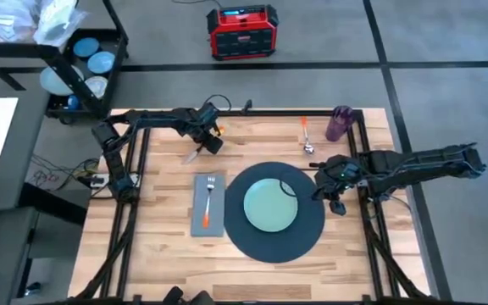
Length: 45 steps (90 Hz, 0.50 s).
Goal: Set table place
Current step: Put the orange knife on the blue placemat
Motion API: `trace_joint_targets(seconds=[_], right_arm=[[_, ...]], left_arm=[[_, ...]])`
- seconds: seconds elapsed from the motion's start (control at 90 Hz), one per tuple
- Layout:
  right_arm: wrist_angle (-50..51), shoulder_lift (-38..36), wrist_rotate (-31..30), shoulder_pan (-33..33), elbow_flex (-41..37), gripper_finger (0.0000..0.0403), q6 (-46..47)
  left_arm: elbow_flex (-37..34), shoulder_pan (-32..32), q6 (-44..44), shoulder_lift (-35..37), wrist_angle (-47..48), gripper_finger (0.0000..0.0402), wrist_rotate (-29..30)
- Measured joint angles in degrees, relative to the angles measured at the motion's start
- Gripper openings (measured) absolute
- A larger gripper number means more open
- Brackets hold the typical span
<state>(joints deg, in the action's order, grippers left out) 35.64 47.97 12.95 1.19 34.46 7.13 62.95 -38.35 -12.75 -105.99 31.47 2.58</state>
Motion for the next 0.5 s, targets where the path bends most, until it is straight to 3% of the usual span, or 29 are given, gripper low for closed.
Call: trace_joint_targets(seconds=[0.233,0.5], right_arm=[[-0.09,0.02,0.0,0.0,0.0,0.0016,0.4],[-0.1,-0.01,0.0,-0.02,0.0,0.0016,0.59]], left_arm=[[1.88,0.02,1.06,-0.27,1.63,0.0004,-0.31],[11.86,1.36,8.14,-0.32,11.32,0.0003,3.34]])
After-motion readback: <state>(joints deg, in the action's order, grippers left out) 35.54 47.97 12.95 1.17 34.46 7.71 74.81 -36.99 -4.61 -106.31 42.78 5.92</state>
